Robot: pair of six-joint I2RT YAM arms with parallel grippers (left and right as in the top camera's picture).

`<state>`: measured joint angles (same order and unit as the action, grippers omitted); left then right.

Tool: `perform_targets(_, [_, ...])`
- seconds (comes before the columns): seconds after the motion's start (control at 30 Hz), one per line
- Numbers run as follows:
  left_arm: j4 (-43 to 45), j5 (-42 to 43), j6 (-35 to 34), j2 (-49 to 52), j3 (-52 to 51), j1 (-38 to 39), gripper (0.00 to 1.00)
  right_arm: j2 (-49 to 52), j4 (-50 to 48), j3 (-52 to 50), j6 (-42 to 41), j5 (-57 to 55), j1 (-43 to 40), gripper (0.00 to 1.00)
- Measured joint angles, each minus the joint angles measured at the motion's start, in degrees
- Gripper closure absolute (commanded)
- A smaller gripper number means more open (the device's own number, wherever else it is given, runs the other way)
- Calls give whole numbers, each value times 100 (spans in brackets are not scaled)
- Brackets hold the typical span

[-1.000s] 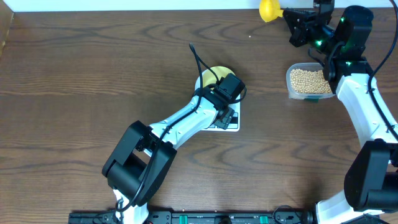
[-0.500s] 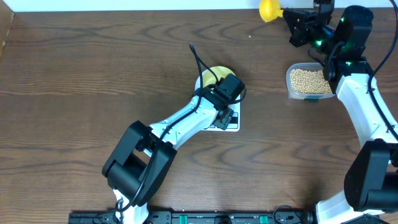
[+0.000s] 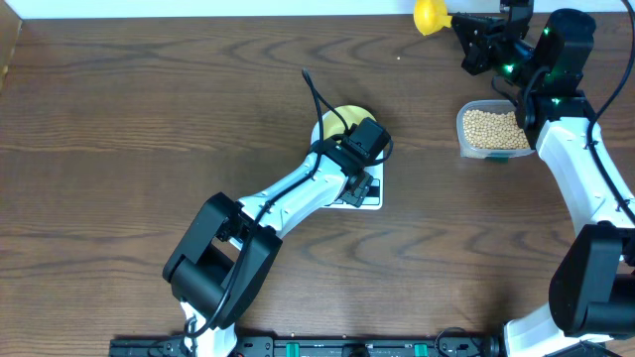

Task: Scoop item into bowl and weigh 50g on scale

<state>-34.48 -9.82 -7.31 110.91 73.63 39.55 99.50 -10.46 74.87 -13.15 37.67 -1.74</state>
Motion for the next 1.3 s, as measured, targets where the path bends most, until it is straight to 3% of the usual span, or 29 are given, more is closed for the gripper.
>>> perform_targets(1.3, [79, -68, 0, -227, -179, 0, 18, 0, 39, 0, 0, 0, 0, 99])
